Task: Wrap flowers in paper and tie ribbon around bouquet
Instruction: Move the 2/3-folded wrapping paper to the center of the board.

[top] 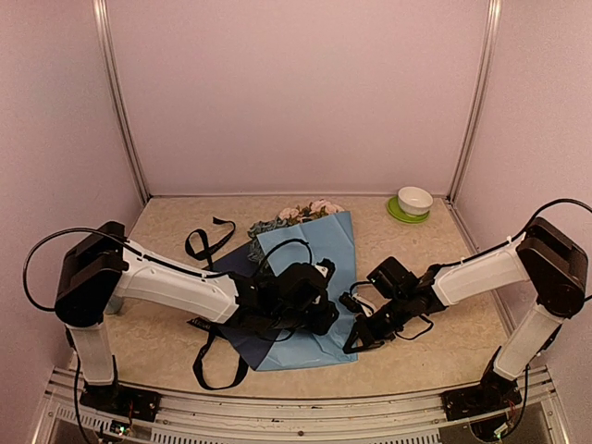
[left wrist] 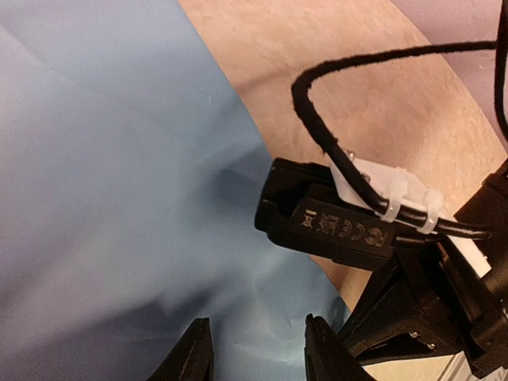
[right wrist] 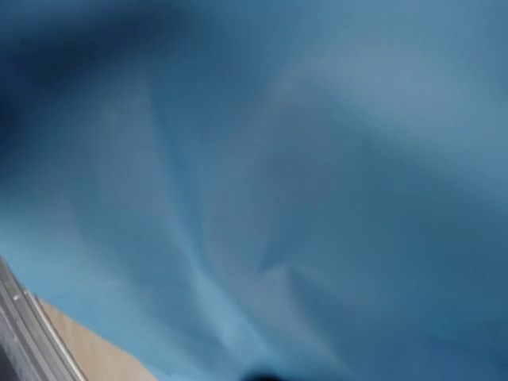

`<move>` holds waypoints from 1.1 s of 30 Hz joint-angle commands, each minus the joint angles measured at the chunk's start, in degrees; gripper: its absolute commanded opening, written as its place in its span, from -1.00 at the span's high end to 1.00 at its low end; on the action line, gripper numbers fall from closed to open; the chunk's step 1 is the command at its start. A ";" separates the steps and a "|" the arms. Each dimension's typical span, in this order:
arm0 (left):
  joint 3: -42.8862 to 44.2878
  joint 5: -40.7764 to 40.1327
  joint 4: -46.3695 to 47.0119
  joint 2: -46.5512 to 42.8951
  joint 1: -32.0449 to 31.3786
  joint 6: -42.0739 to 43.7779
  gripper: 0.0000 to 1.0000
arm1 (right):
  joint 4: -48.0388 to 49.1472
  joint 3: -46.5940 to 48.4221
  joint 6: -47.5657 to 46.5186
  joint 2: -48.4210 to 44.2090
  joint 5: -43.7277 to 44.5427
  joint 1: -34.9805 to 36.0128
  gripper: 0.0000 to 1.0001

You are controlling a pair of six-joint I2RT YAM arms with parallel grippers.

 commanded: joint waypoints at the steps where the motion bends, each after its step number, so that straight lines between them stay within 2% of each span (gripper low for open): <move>1: 2.51 4.85 -2.29 3.73 2.25 1.68 0.25 | 1.72 -1.57 0.61 1.22 6.21 0.91 1.00; 9: -2.59 8.27 -3.19 6.94 5.46 -2.16 0.28 | 0.43 0.90 -0.25 -1.00 5.95 0.80 0.94; 15: -3.39 10.03 -1.63 8.33 5.32 -2.23 0.30 | -3.33 3.73 -1.19 -8.07 4.96 -2.58 0.68; 19: -4.79 9.73 -1.18 8.21 5.62 -2.21 0.30 | -4.00 2.61 -1.62 -11.75 4.78 -11.72 0.21; 21: -5.48 9.96 -0.74 8.28 5.77 -2.26 0.30 | -2.81 2.94 -3.06 -9.51 2.19 -14.48 -0.21; 23: -5.76 10.23 -0.46 8.42 5.76 -2.27 0.31 | -0.98 4.02 -3.78 -6.47 -1.38 -15.72 -0.48; 25: -6.08 10.14 -0.28 8.48 5.76 -2.30 0.31 | 0.96 4.78 -3.89 -3.79 -2.85 -16.57 -0.52; 28: -6.65 9.96 0.16 8.23 5.76 -2.26 0.31 | 3.25 5.86 -4.42 -0.37 -3.66 -17.44 -0.45; 33: -6.62 9.78 -0.03 8.54 5.93 -1.87 0.32 | 7.57 7.65 -3.90 5.75 -7.45 -17.74 -0.13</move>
